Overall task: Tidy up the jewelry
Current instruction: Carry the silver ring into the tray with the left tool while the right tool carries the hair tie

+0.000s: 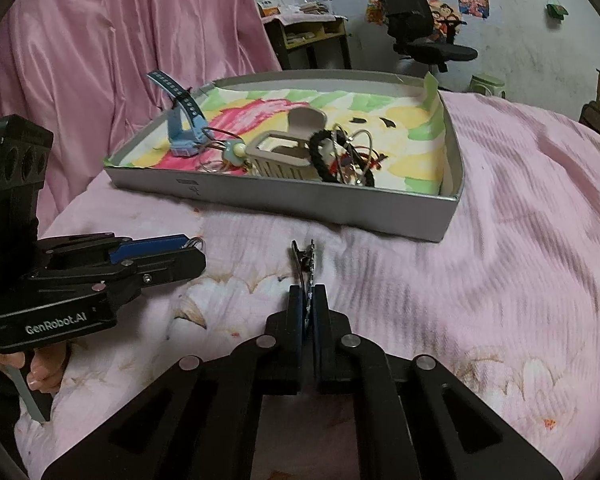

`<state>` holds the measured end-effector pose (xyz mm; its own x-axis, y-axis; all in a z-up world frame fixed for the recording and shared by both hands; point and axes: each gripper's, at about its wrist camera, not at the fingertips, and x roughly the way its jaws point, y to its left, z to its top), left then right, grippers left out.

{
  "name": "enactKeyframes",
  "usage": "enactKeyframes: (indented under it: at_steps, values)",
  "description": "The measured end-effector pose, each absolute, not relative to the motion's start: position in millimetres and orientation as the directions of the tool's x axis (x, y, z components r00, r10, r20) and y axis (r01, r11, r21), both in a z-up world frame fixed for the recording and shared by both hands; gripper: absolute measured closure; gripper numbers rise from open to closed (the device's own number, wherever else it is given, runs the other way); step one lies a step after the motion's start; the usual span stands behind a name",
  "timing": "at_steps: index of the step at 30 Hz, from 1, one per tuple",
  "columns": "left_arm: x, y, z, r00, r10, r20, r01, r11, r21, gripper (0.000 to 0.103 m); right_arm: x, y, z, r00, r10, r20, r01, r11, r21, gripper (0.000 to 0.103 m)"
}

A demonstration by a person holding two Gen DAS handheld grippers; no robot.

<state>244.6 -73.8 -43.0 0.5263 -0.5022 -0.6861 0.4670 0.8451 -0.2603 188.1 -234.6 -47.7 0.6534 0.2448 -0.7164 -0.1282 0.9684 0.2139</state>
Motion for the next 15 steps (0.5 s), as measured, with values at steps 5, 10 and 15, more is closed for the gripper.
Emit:
enactKeyframes:
  at_steps: [5,10,15]
  values:
    - [237,-72,-36,0.559,-0.502,-0.660,0.467,0.848,-0.250,0.083,186,-232,-44,0.666,0.254,-0.701,-0.144,0.966,0.214,0.099]
    - [233,-70,-25,0.583,-0.515,-0.628,0.473,0.844,-0.253,0.083,182,-233,-36,0.701,0.275,-0.658,-0.158,0.960,0.233,0.099]
    - [235,-64,-15,0.606,-0.526,-0.596,0.461,0.843,-0.276,0.083,179,-229,-26,0.746,0.286,-0.602,-0.178,0.956,0.234,0.099]
